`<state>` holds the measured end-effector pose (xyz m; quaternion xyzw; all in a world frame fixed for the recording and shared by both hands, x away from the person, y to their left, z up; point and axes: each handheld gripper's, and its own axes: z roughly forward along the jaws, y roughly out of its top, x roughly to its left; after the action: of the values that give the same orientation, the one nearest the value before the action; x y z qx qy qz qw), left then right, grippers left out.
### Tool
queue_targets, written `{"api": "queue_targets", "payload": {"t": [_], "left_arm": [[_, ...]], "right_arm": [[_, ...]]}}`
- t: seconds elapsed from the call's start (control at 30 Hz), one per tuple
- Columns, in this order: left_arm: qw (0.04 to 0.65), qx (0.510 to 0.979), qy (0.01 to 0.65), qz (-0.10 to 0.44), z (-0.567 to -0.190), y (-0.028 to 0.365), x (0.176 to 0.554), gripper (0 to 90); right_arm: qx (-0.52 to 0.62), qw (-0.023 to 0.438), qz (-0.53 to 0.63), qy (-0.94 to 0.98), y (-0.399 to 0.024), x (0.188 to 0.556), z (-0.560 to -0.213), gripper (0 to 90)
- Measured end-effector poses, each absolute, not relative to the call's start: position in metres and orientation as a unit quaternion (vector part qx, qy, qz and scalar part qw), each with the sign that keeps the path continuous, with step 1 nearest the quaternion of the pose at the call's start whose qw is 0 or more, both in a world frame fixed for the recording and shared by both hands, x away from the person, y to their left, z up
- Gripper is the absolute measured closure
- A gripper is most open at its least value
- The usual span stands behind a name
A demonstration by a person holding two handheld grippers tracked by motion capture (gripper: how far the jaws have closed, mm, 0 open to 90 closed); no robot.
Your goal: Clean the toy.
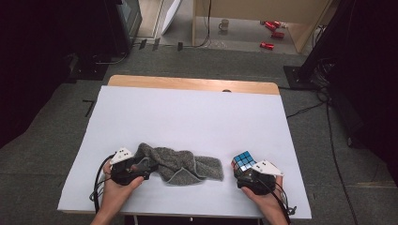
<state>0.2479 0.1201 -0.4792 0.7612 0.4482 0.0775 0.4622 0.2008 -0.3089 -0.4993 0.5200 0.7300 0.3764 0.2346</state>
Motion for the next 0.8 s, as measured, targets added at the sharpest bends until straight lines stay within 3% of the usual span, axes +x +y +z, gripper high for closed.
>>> {"api": "queue_targets", "payload": {"t": [0.23,0.47,0.67,0.8], "left_arm": [[0.475,0.764,0.429,0.073,-0.473,0.100,0.237,32.5],[0.471,0.783,0.400,0.072,-0.475,0.064,0.225,32.9],[0.457,0.794,0.394,0.072,-0.475,0.044,0.223,24.3],[0.406,0.813,0.404,0.100,-0.483,0.026,0.227,17.3]], "right_arm": [[0.525,0.245,0.376,0.723,-0.309,0.199,-0.499,33.4],[0.524,0.248,0.378,0.722,-0.309,0.199,-0.499,34.1],[0.519,0.250,0.383,0.722,-0.309,0.198,-0.498,34.2],[0.519,0.249,0.386,0.721,-0.309,0.198,-0.498,34.3]]}}
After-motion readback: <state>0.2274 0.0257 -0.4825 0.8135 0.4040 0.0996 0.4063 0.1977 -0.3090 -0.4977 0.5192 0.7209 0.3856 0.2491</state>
